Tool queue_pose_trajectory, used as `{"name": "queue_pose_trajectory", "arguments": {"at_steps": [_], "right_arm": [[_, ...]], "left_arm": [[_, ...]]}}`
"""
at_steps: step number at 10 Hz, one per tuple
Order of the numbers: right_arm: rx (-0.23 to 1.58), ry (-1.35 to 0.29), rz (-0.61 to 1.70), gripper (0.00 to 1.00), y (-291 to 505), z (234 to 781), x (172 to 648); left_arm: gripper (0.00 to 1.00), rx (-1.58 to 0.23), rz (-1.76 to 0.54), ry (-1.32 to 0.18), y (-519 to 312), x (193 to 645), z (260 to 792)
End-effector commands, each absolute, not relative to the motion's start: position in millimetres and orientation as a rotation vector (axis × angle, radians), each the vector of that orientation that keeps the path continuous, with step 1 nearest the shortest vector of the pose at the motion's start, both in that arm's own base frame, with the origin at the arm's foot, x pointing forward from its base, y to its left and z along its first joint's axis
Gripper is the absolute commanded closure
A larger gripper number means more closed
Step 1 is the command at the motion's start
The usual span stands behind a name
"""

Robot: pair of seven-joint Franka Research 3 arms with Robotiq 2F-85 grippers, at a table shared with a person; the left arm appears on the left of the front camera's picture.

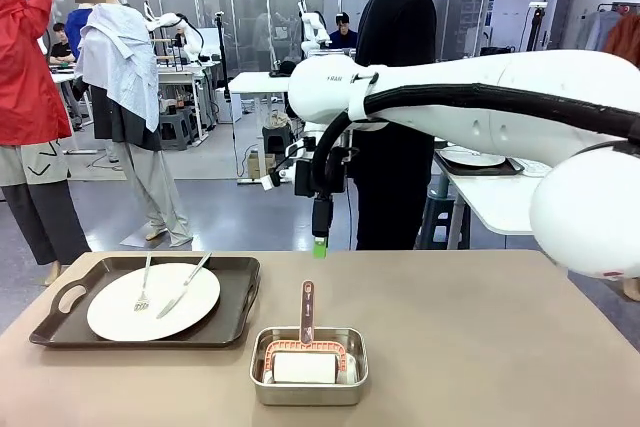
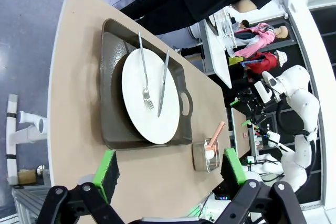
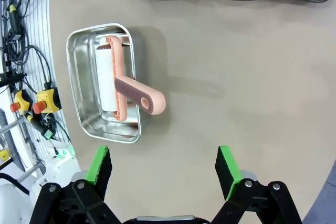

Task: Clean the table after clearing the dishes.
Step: When the left (or right) Handle tray is removed, use the left hand (or right hand) to clean the left (or right) side of the table with the Lint Roller.

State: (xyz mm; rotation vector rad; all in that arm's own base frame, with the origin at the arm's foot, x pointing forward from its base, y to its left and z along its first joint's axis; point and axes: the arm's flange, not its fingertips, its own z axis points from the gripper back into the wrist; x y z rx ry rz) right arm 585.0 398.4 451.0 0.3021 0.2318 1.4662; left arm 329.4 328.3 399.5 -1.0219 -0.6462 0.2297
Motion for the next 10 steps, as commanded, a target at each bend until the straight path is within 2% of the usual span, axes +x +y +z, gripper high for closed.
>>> {"name": "queue_pose_trajectory", "arguments": {"at_steps": [1,6,10], "right_arm": [[0.295,0.255,1.464,0.00,417.1,450.9,597.2],[0.405,0.325,1.436,0.00,425.1,420.4,585.0],[0.416,0.395,1.437,0.00,428.0,399.7,567.9]], "left_arm": [[0.00,-1.028,0.232,-0.654,329.2,326.6,400.7],[0.00,-1.028,0.232,-0.654,329.2,326.6,400.7],[0.00,-1.028,0.232,-0.654,329.2,326.6,400.7]]}}
